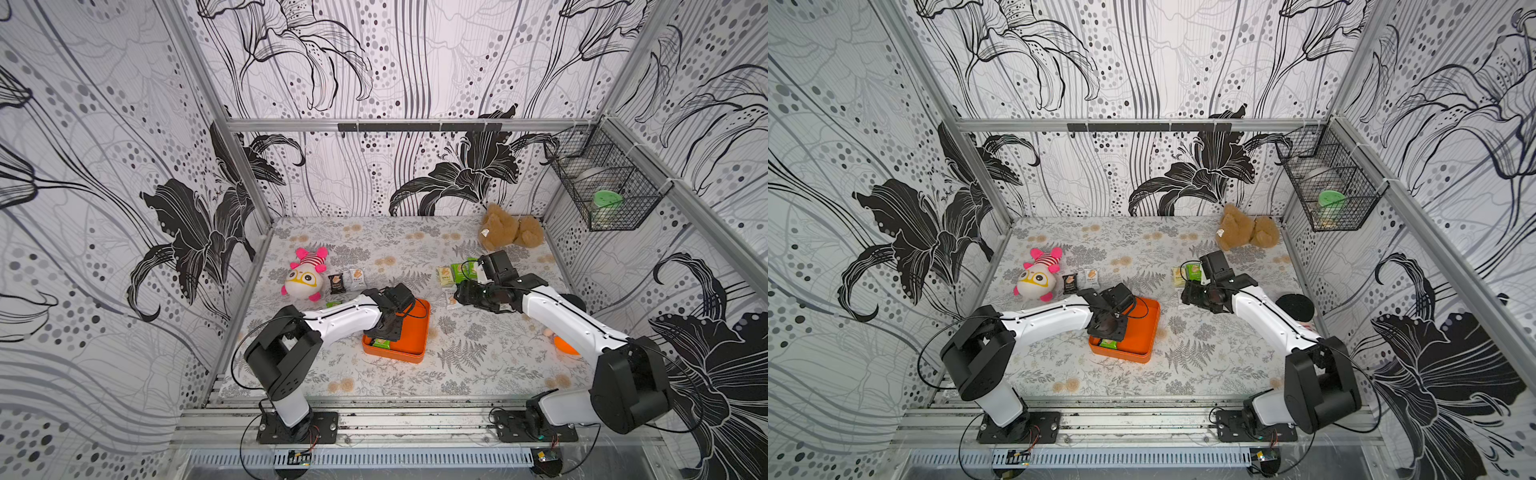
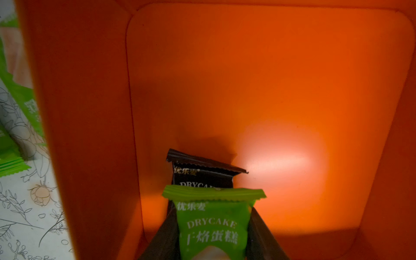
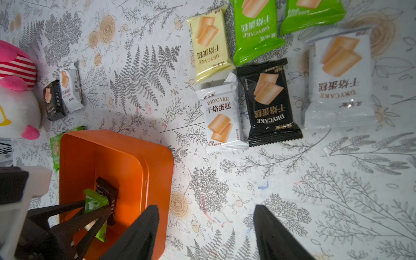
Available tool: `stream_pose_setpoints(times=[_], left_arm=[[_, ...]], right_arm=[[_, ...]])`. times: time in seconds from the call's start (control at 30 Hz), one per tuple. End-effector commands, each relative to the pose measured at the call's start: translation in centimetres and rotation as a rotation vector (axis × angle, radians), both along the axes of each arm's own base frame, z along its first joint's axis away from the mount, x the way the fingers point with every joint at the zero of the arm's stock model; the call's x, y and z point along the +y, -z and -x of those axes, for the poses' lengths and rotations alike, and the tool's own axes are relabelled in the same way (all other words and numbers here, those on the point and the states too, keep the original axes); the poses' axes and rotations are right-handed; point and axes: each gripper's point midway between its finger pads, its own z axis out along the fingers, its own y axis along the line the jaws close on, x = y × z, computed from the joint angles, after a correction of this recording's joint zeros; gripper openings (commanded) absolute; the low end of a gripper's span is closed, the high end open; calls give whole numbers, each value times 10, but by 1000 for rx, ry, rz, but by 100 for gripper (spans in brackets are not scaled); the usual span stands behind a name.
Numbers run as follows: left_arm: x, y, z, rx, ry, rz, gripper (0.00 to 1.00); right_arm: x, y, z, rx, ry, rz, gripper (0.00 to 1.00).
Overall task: Take the cookies out of the storage box
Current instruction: Pick up the cookie from the storage box, then place the cookie at the center of the board.
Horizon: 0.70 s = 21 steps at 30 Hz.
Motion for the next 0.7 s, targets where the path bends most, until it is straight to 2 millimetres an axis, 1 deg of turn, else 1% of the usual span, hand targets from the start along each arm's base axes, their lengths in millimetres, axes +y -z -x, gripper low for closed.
stream_pose_setpoints(times=[0.0, 0.1, 0.2, 0.33, 0.4, 0.5, 0.6, 0.67], left_arm=[[-5, -26, -13, -67, -25, 34, 43], [-7, -40, -18, -93, -32, 44, 43], [-3, -51, -22, -108, -44, 43, 43], [11, -62, -30, -123, -79, 47, 43], [23, -66, -35, -134, -106, 44, 43], [48, -67, -41, -137, -153, 31, 43], [79, -66, -46, -148, -209, 16, 43], [103, -64, -50, -155, -258, 1, 43]], right_arm=[[-1, -2, -2, 0, -7, 17, 72], [-1, -2, -3, -1, -7, 15, 72], [1, -1, -3, -1, -6, 6, 72], [4, 0, -5, -1, -11, -10, 72], [5, 0, -6, -2, -13, -14, 72], [7, -1, -9, -5, -16, -19, 72], [8, -1, -11, -5, -19, -19, 72], [9, 0, -13, -3, -22, -18, 72]])
